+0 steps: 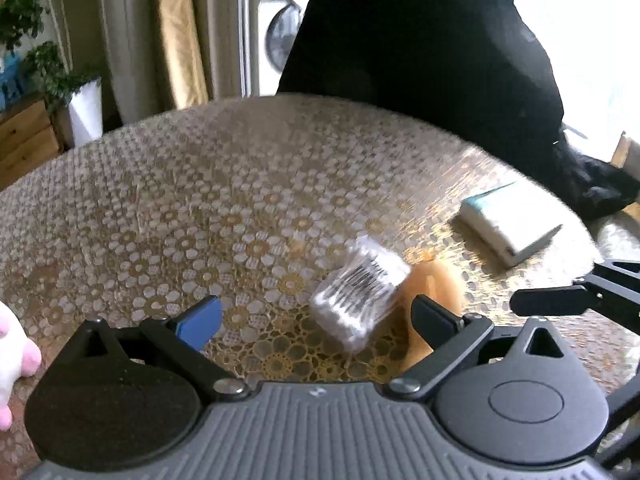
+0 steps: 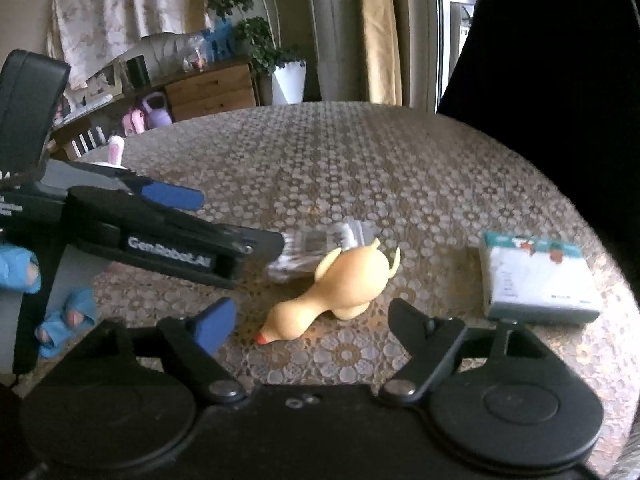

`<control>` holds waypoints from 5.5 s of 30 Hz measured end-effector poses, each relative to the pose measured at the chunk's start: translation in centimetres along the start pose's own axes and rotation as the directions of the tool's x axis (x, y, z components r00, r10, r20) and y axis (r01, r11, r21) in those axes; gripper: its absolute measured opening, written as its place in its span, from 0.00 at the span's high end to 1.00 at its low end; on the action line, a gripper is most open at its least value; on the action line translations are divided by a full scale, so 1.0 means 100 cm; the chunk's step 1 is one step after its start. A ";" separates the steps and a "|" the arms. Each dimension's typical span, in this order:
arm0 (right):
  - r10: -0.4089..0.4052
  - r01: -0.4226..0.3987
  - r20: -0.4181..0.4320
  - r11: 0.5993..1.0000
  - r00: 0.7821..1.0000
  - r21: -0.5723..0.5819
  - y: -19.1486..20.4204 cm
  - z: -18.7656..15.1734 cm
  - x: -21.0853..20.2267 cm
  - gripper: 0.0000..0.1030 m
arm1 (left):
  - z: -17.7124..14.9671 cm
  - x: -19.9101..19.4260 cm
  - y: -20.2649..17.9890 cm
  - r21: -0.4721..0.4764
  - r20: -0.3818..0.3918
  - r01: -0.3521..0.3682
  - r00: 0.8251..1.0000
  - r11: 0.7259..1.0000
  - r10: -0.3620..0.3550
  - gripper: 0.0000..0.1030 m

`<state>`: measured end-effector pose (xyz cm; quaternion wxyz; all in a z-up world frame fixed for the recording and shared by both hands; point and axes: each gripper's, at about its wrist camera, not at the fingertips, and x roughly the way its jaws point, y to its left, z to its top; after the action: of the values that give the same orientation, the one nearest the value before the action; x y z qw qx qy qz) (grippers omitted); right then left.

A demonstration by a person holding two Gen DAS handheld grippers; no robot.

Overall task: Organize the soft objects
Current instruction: 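Grasp the cotton-swab pack with the left gripper while the right gripper grasps the yellow duck, then carry the swab pack and yellow duck with both grippers over the red tin, then lower both grippers into the tin and open them to release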

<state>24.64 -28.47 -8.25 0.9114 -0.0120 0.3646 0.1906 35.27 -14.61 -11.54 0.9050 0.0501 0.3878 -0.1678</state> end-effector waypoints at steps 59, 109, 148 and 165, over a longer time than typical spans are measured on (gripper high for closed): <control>-0.001 -0.002 0.035 0.996 0.999 0.090 -0.002 0.001 -0.005 0.68 | -0.009 -0.033 0.005 -0.090 0.026 0.131 0.991 0.987 -0.129 0.76; 0.346 -0.301 0.064 0.882 0.936 -0.362 0.295 0.071 -0.095 0.68 | -0.148 -0.343 0.223 -0.432 0.165 -0.137 0.960 0.892 0.227 0.76; 0.321 -0.355 -0.155 0.797 0.934 -0.488 0.418 0.090 0.087 0.68 | -0.170 -0.252 0.378 -0.567 -0.008 -0.293 0.936 0.770 0.351 0.76; 0.307 -0.353 -0.175 0.809 0.936 -0.471 0.418 0.070 0.111 0.64 | -0.179 -0.221 0.373 -0.513 -0.087 -0.331 0.938 0.792 0.336 0.75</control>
<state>21.70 15.13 -5.61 0.8132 -0.1900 0.3407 0.4320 21.52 30.18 -9.58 0.9015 -0.1293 0.3994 0.1051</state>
